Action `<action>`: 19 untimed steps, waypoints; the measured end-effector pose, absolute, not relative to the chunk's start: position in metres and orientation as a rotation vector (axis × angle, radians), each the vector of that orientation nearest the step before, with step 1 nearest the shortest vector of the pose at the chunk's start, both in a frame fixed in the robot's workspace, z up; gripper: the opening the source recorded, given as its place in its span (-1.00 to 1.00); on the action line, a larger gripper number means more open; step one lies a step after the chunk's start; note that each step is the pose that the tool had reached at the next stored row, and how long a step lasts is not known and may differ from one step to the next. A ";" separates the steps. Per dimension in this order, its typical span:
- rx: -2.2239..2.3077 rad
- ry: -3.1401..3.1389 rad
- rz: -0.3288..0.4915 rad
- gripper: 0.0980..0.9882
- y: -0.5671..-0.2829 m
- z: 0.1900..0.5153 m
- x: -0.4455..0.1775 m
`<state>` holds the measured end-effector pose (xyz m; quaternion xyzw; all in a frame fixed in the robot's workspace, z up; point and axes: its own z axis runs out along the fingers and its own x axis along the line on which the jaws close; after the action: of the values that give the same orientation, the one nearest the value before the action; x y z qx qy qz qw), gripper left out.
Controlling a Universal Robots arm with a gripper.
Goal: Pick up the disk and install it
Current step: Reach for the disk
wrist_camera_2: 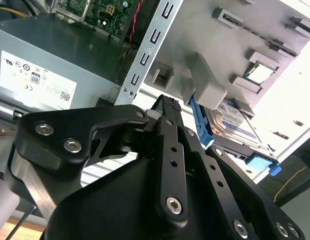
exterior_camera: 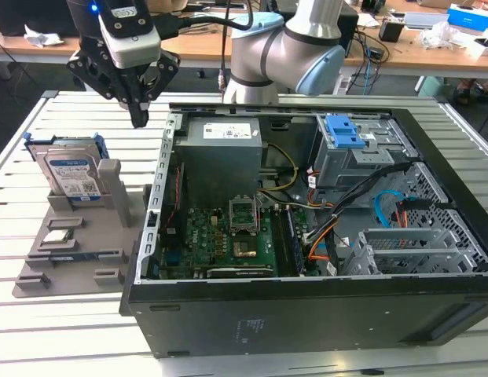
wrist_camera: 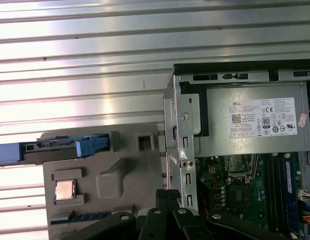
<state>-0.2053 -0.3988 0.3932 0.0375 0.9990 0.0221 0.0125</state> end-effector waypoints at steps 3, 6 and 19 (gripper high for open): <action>0.116 3.114 0.069 -0.98 -0.399 0.393 -0.206; 0.117 3.114 0.069 -0.98 -0.399 0.393 -0.209; 0.117 3.114 0.069 -0.98 -0.399 0.393 -0.238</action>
<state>-0.2379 -0.3988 0.3931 0.0375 0.9990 0.0221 0.0125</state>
